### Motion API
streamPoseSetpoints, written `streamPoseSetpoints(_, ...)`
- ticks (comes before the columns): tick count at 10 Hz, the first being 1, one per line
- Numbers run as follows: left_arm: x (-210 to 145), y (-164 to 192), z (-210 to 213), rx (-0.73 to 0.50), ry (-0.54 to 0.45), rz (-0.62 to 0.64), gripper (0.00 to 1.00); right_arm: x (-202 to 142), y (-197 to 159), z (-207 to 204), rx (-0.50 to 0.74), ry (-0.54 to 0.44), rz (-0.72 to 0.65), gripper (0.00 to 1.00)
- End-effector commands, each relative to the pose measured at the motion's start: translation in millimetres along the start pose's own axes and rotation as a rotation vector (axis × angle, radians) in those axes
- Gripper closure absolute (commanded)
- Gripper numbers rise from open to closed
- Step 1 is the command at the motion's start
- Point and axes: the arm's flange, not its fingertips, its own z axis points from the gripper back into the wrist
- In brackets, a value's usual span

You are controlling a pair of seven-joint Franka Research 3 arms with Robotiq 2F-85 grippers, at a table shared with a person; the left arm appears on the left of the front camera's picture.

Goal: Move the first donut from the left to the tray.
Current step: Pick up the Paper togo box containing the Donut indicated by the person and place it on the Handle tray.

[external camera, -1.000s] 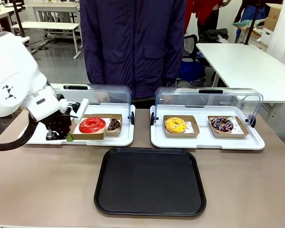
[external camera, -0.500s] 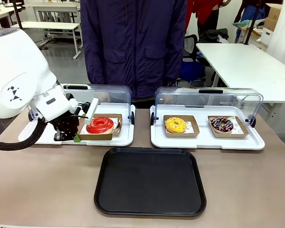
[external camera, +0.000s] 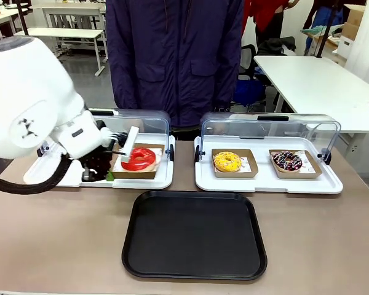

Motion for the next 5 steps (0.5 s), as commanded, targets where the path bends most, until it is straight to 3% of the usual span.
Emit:
streamPoseSetpoints(1, 33, -46, -23, 0.038, 0.043, 0.008, 0.98, 2, 2, 1, 0.001, -0.004, 0.006, 0.0)
streamPoseSetpoints(5, 92, -89, -52, -0.01, 0.02, 0.056, 0.98, 2, 2, 1, 0.001, -0.004, 0.006, 0.0)
